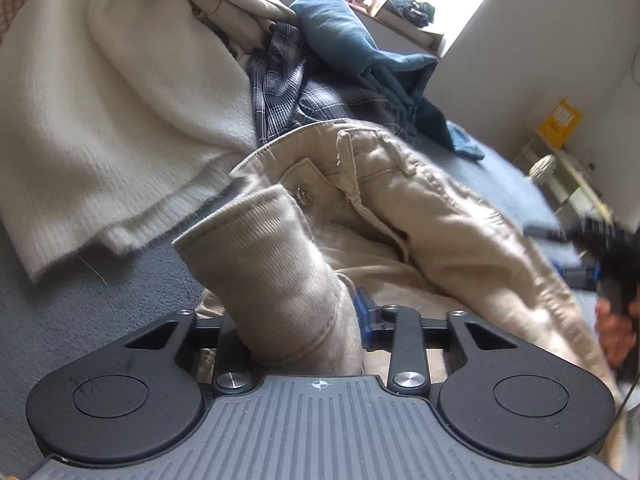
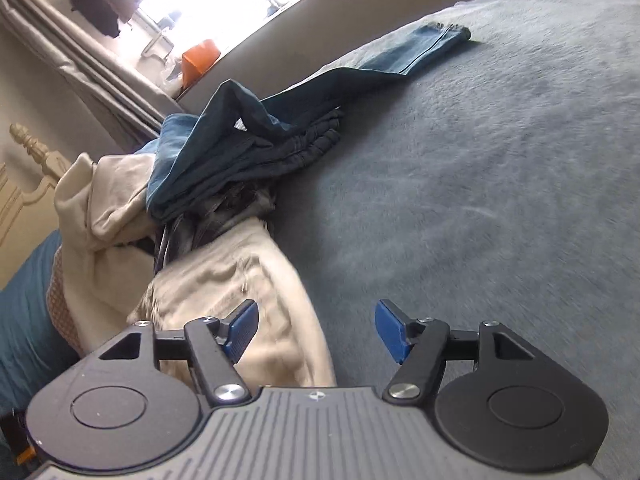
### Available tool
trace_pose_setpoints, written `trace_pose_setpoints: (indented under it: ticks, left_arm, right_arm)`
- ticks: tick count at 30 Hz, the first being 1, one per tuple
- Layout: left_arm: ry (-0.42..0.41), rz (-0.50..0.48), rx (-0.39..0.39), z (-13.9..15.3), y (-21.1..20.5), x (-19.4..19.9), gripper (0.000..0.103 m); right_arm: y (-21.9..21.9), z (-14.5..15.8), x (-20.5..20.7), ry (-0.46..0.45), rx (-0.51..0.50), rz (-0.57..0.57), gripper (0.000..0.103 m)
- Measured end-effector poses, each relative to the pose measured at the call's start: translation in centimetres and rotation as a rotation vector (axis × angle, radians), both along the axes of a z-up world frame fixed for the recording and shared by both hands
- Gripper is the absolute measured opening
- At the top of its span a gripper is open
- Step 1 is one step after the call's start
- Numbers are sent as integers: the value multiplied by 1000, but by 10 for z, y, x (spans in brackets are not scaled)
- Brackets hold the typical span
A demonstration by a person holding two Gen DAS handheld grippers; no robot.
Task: Fold clothes
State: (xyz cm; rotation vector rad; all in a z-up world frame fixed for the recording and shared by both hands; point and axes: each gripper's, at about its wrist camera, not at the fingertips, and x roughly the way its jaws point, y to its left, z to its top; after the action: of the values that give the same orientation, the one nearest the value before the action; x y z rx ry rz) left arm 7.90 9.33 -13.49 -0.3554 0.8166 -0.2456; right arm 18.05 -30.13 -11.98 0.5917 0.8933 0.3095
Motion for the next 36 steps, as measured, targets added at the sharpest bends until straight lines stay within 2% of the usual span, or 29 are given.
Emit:
trace_pose_setpoints:
  ticks: [4,6,7,9,10,12,16,21,22,27,31,36]
  left_arm:
    - [-19,1,17,6,-2,-6,13]
    - [-46,-11,18,14,-3,-13,10]
    - [-63,-23,22,18,-3,-17,9]
    - [-96,-47,31,28,-5,-26,8]
    - [-111,-65,31,33,-5,-30,8]
    - [-142,-102,29,45,-6,-40,7]
    - [-213,-174,-30,75,-7,-61,7]
    - [-306,-263,-129,119,-17,-78,7]
    - [-321,-279,-153,128,-18,-80,7]
    - [-379,-386,-227,167,-21,-108,7]
    - [-399,-455,-227,189,-9,-143,7]
    - [-369,-400,-145,198,29,-178,7]
  right_arm:
    - [18,-16,36,72,95,61,67]
    - [31,-16,41,71,107,102,55]
    - [39,-13,39,49,91,117,43]
    - [49,-1,29,-26,48,131,38]
    - [52,6,23,-60,34,135,32]
    - [55,21,10,-125,15,141,31]
    - [48,62,-21,-254,2,150,28]
    - [14,114,-58,-362,58,64,24]
    - [5,124,-64,-381,75,45,17]
    - [-30,173,-104,-509,129,-12,16]
    - [-39,198,-136,-584,168,24,16]
    - [4,198,-128,-551,181,183,15]
